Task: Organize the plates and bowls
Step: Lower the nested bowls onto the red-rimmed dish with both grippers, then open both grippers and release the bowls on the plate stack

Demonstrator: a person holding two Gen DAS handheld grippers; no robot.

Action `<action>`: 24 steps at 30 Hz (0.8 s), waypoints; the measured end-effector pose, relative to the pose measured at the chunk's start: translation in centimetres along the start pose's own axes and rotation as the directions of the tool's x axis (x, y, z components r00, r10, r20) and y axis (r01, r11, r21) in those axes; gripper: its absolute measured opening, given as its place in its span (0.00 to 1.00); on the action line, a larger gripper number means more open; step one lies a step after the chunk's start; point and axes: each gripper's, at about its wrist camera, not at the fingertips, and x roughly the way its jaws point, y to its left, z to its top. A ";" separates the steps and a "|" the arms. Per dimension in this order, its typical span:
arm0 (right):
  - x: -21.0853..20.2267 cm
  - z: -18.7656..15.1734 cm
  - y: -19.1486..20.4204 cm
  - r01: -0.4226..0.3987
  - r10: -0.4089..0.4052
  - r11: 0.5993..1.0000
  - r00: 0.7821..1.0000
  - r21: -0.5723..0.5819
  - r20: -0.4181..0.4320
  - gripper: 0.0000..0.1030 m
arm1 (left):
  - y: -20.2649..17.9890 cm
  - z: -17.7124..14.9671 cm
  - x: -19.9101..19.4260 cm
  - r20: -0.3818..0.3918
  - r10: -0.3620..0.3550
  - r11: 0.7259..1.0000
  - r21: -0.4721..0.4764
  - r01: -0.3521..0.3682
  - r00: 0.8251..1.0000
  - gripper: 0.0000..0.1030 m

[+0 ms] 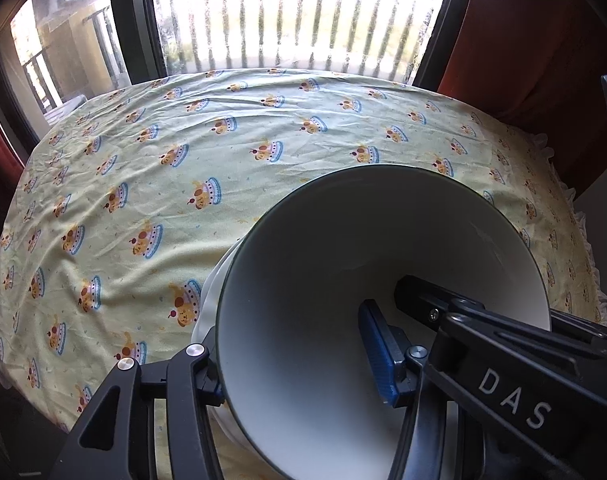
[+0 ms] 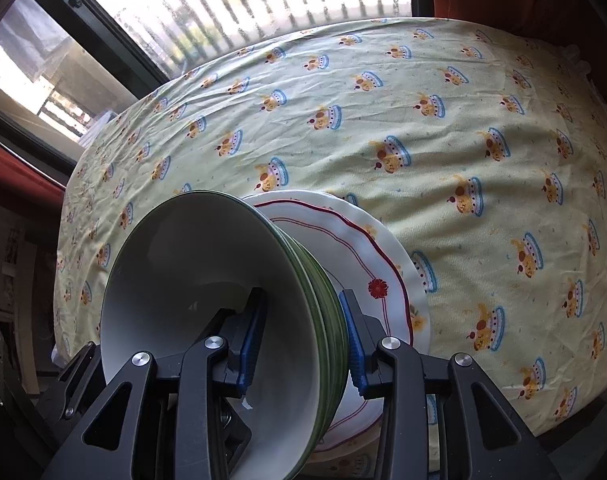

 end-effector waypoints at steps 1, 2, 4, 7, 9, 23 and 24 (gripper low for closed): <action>0.0 -0.1 0.0 -0.004 0.004 1.000 1.000 -0.007 0.005 0.39 | 0.0 0.0 0.0 -0.001 0.004 1.000 -0.004 -0.004 1.000 0.54; -0.1 -0.1 0.0 -0.008 0.008 1.000 1.000 -0.013 0.010 0.39 | 0.0 0.0 0.0 -0.006 0.012 1.000 -0.004 -0.012 1.000 0.55; -0.1 -0.3 0.1 -0.007 0.008 1.000 1.000 -0.024 0.020 0.40 | 0.0 -0.1 -0.1 -0.018 0.018 1.000 -0.006 -0.018 1.000 0.55; -0.2 -0.4 0.4 -0.020 0.021 0.999 1.000 -0.043 0.022 0.48 | 0.4 -0.2 -0.4 -0.023 0.027 0.999 -0.025 -0.027 0.999 0.65; -0.7 -0.6 0.6 -0.018 0.021 0.998 0.998 -0.055 0.052 0.58 | 0.8 -0.4 -0.7 -0.008 0.018 0.999 -0.040 -0.019 1.000 0.74; -5.5 -2.6 4.5 0.184 -0.179 0.983 0.943 0.007 0.279 0.83 | 3.2 -0.4 -5.7 0.177 -0.049 0.996 0.081 0.035 0.983 0.87; -5.9 -2.8 5.1 0.212 -0.203 0.977 0.930 0.006 0.305 0.83 | 3.7 -0.4 -6.2 0.194 -0.050 0.996 0.086 0.033 0.980 0.88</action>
